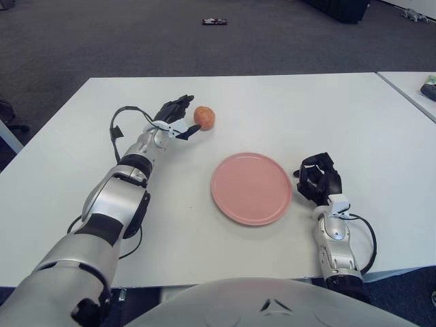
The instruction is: Put the apple into the plate.
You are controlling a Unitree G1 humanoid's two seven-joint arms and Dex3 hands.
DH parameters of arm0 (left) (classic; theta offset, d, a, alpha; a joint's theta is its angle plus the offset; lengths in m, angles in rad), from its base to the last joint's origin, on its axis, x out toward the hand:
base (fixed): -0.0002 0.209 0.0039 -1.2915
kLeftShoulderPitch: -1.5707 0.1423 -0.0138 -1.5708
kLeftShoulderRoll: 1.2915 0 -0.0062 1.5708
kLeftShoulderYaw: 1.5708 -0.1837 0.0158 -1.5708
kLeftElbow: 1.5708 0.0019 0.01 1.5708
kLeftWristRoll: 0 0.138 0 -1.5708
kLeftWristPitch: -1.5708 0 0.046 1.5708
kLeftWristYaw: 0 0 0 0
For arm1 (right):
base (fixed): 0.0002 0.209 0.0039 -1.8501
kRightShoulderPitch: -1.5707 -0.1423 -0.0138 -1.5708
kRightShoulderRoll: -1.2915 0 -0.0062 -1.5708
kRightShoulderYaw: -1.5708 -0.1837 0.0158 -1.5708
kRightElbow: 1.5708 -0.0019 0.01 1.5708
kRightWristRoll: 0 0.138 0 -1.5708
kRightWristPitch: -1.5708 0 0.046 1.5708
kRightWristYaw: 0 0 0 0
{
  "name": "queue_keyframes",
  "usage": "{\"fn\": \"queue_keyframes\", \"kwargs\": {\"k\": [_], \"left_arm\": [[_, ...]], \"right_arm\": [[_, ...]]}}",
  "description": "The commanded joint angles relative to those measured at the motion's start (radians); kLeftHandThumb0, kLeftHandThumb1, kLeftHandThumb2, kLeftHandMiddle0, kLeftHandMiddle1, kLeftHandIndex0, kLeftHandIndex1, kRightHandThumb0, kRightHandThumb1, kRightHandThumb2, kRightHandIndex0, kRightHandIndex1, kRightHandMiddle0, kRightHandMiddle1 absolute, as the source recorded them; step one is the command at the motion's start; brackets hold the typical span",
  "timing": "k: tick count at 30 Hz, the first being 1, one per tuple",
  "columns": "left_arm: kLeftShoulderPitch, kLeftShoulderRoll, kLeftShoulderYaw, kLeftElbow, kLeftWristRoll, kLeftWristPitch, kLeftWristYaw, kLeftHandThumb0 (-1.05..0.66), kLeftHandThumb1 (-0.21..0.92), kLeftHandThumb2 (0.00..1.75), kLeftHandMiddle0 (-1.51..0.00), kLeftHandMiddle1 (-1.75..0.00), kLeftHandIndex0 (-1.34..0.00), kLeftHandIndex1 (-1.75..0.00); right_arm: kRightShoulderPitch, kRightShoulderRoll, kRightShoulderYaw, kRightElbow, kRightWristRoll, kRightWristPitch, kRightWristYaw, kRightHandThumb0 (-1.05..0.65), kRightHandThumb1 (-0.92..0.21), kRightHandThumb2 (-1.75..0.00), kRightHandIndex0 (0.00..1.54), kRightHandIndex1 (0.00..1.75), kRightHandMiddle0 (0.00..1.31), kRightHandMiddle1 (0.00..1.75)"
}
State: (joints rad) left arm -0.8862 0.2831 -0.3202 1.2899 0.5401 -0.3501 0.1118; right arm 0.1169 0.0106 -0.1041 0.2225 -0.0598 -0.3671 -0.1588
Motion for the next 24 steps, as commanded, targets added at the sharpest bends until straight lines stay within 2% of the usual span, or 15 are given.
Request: {"fn": "queue_keyframes", "kwargs": {"k": [1,15,24], "left_arm": [[-0.052,-0.018,-0.032,0.021,0.026,0.036,-0.035,-1.0,0.69,0.69,0.0,0.0,0.0,0.0],[-0.093,-0.082,-0.109,0.062,0.075,0.127,-0.11,-1.02,0.77,0.62,0.0,0.0,0.0,0.0],[-0.102,-0.109,-0.13,0.068,0.083,0.151,-0.142,-0.98,0.76,0.6,0.0,0.0,0.0,0.0]], "right_arm": [[0.005,-0.005,-0.006,0.003,-0.003,0.02,-0.006,-0.39,-0.65,-0.9,0.59,1.39,0.36,1.75],[0.02,-0.01,-0.008,-0.006,0.005,0.006,0.007,-0.39,-0.66,-0.89,0.59,1.39,0.35,1.75],[0.028,-0.008,-0.011,-0.008,-0.009,-0.008,-0.012,-0.38,-0.66,-0.88,0.59,1.39,0.35,1.75]]}}
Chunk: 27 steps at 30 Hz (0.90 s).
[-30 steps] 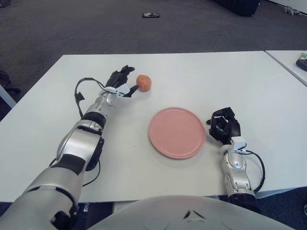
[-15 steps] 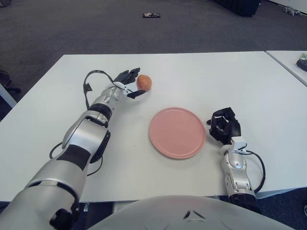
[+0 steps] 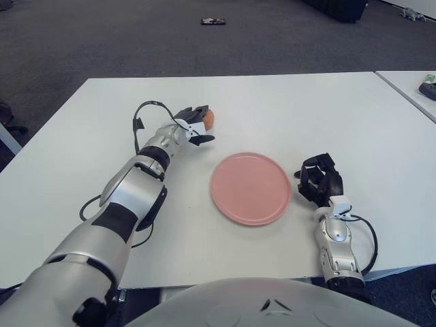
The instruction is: Put the apple into the plate.
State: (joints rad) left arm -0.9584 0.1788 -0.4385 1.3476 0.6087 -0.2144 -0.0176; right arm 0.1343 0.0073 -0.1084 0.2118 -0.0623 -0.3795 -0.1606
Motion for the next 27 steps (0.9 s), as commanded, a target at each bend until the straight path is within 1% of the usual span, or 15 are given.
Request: {"fn": "queue_keyframes", "kwargs": {"k": [1,12,14,16,20,21,22,23,25,27], "left_arm": [[-0.03,-0.008,-0.015,0.011,0.017,0.019,-0.013,-0.98,0.76,0.6,0.0,0.0,0.0,0.0],[-0.037,-0.031,-0.04,0.024,0.036,0.082,-0.084,-0.97,0.8,0.62,0.0,0.0,0.0,0.0],[-0.029,-0.031,-0.041,0.029,0.038,0.093,-0.085,-0.96,0.83,0.61,0.0,0.0,0.0,-0.05],[-0.029,-0.033,-0.039,0.03,0.036,0.101,-0.091,-0.96,0.88,0.6,0.0,0.0,0.0,-0.11],[-0.032,-0.032,-0.034,0.028,0.028,0.11,-0.111,-0.95,0.91,0.69,-0.03,-0.03,0.0,-0.25],[-0.031,-0.032,-0.033,0.027,0.026,0.112,-0.115,-0.96,0.91,0.74,-0.02,-0.1,0.0,-0.31],[-0.029,-0.031,-0.032,0.027,0.025,0.111,-0.122,-0.96,0.92,0.76,-0.02,-0.13,0.0,-0.34],[-0.028,-0.031,-0.031,0.027,0.023,0.111,-0.127,-0.95,0.92,0.82,-0.01,-0.22,0.0,-0.43],[-0.024,-0.028,-0.033,0.027,0.024,0.11,-0.142,-0.95,0.92,0.9,0.0,-0.35,0.0,-0.58],[-0.019,-0.022,-0.04,0.027,0.029,0.107,-0.159,-0.95,0.92,0.94,0.0,-0.43,0.0,-0.68]], "right_arm": [[0.011,-0.005,-0.007,0.002,-0.007,0.005,-0.011,-0.39,-0.66,-0.88,0.59,1.39,0.35,1.75],[0.035,0.0,-0.011,-0.033,0.002,0.015,-0.012,-0.39,-0.64,-0.92,0.6,1.38,0.37,1.75],[0.04,0.002,-0.011,-0.043,0.003,0.019,-0.013,-0.39,-0.64,-0.92,0.6,1.38,0.37,1.75],[0.043,0.004,-0.012,-0.05,0.003,0.024,-0.016,-0.39,-0.64,-0.92,0.6,1.38,0.37,1.75],[0.044,0.003,-0.013,-0.052,-0.002,0.03,-0.021,-0.39,-0.63,-0.92,0.6,1.38,0.37,1.75],[0.044,0.002,-0.013,-0.051,-0.003,0.032,-0.021,-0.39,-0.63,-0.92,0.6,1.38,0.37,1.75],[0.044,0.002,-0.013,-0.052,-0.004,0.034,-0.021,-0.39,-0.63,-0.92,0.6,1.38,0.37,1.75],[0.044,0.001,-0.013,-0.052,-0.004,0.036,-0.02,-0.39,-0.63,-0.92,0.6,1.38,0.37,1.75],[0.043,-0.001,-0.013,-0.05,-0.004,0.037,-0.018,-0.39,-0.63,-0.92,0.6,1.38,0.37,1.75],[0.045,-0.003,-0.012,-0.052,-0.001,0.034,-0.013,-0.39,-0.63,-0.92,0.6,1.38,0.37,1.75]]}}
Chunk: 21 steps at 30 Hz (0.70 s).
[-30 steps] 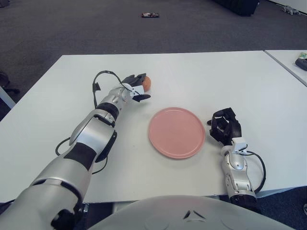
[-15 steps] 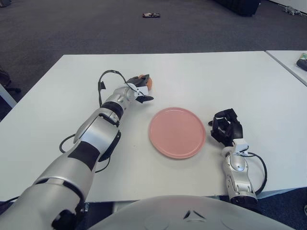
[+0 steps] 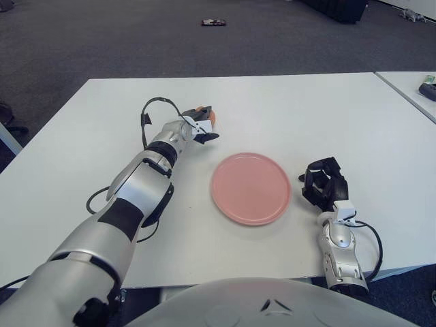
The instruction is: Put the apple into the plate.
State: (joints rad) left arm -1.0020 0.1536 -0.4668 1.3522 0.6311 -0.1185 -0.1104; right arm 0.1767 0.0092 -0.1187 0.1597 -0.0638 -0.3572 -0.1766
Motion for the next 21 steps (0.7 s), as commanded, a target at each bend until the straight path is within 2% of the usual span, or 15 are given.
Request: {"fn": "queue_keyframes", "kwargs": {"k": [1,6,8,10,12,16,21], "left_arm": [[0.027,0.006,-0.015,0.023,0.009,0.009,-0.074,-0.95,0.92,0.96,0.0,-0.49,0.0,-0.76],[0.034,0.027,-0.052,0.02,0.038,-0.027,-0.111,-0.94,0.92,1.0,0.0,-0.74,0.0,-1.08],[0.037,0.036,-0.068,0.017,0.048,-0.047,-0.119,-0.94,0.92,1.01,0.0,-0.83,0.0,-1.16],[0.039,0.045,-0.079,0.015,0.054,-0.063,-0.126,-0.93,0.92,1.03,0.0,-1.01,0.0,-1.28],[0.04,0.055,-0.09,0.012,0.057,-0.078,-0.139,-0.93,0.92,1.04,-0.01,-1.08,0.0,-1.33],[0.039,0.071,-0.112,0.004,0.065,-0.107,-0.166,-0.92,0.92,1.08,-0.18,-1.21,0.0,-1.48],[0.033,0.084,-0.135,-0.003,0.068,-0.129,-0.19,-0.91,0.92,1.11,-0.31,-1.28,-0.07,-1.54]], "right_arm": [[0.004,-0.005,-0.002,-0.001,0.002,0.011,0.005,-0.39,-0.63,-0.93,0.6,1.38,0.37,1.75],[0.0,-0.007,-0.003,0.009,0.008,-0.004,0.012,-0.39,-0.62,-0.94,0.61,1.38,0.38,1.75],[-0.003,-0.006,-0.003,0.014,0.009,-0.009,0.015,-0.39,-0.62,-0.94,0.61,1.38,0.38,1.75],[-0.005,-0.005,-0.003,0.016,0.01,-0.011,0.017,-0.39,-0.61,-0.95,0.61,1.38,0.38,1.75],[-0.006,-0.004,-0.003,0.017,0.012,-0.012,0.018,-0.39,-0.61,-0.95,0.61,1.38,0.38,1.75],[-0.008,-0.002,-0.002,0.014,0.011,-0.009,0.018,-0.39,-0.62,-0.94,0.61,1.38,0.38,1.75],[-0.008,-0.001,-0.002,0.01,0.009,-0.001,0.019,-0.39,-0.63,-0.92,0.6,1.39,0.37,1.75]]}}
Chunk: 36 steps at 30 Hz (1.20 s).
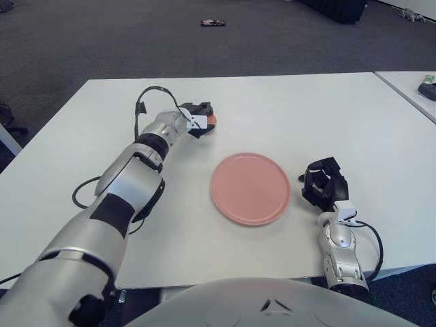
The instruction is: Put the apple into the plate.
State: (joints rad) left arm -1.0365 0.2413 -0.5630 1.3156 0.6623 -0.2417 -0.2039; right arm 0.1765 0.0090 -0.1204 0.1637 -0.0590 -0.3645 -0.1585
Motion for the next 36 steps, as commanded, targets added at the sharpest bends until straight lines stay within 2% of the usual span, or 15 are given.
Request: {"fn": "queue_keyframes", "kwargs": {"k": [1,7,11,13,16,22,30,36], "left_arm": [[0.065,0.002,-0.044,0.03,0.038,-0.012,-0.104,-0.9,0.92,1.1,-0.33,-1.29,-0.08,-1.55],[0.06,0.026,-0.054,0.006,0.03,-0.067,-0.113,-0.9,0.92,1.02,-0.41,-1.37,-0.15,-1.58],[0.066,0.035,-0.046,-0.003,0.02,-0.096,-0.089,-0.88,0.92,0.93,-0.52,-1.51,-0.19,-1.64],[0.069,0.04,-0.042,-0.008,0.015,-0.118,-0.08,-0.85,0.92,0.86,-0.65,-1.65,-0.35,-1.7],[0.072,0.052,-0.038,-0.02,0.011,-0.169,-0.051,-0.8,0.89,0.83,-0.81,-1.71,-0.48,-1.73],[0.073,0.062,-0.021,-0.033,-0.009,-0.227,-0.017,-0.77,0.8,0.86,-1.01,-1.74,-0.59,-1.74],[0.065,0.068,-0.016,-0.046,-0.013,-0.279,0.004,-0.81,0.78,0.88,-1.1,-1.75,-0.69,-1.75],[0.059,0.07,-0.011,-0.054,-0.017,-0.3,0.006,-0.79,0.73,0.91,-1.09,-1.75,-0.65,-1.75]], "right_arm": [[-0.008,0.0,0.0,0.006,0.003,0.008,-0.001,-0.39,-0.63,-0.92,0.6,1.39,0.37,1.75],[-0.009,0.0,0.001,0.001,-0.002,0.017,-0.004,-0.39,-0.64,-0.91,0.6,1.39,0.36,1.75],[-0.011,-0.002,0.002,0.001,-0.003,0.019,-0.001,-0.39,-0.65,-0.91,0.6,1.39,0.36,1.75],[-0.013,-0.003,0.003,0.004,-0.005,0.017,0.0,-0.39,-0.65,-0.91,0.6,1.39,0.36,1.75],[-0.016,-0.006,0.003,0.009,-0.005,0.015,0.004,-0.39,-0.65,-0.91,0.6,1.39,0.36,1.75],[-0.019,-0.006,0.002,0.014,-0.007,0.012,-0.001,-0.39,-0.64,-0.91,0.6,1.39,0.36,1.75],[-0.016,-0.002,0.004,0.005,-0.004,0.015,0.001,-0.39,-0.64,-0.91,0.59,1.39,0.36,1.75],[-0.014,-0.001,0.007,-0.001,-0.007,0.021,-0.002,-0.39,-0.64,-0.91,0.58,1.4,0.36,1.75]]}}
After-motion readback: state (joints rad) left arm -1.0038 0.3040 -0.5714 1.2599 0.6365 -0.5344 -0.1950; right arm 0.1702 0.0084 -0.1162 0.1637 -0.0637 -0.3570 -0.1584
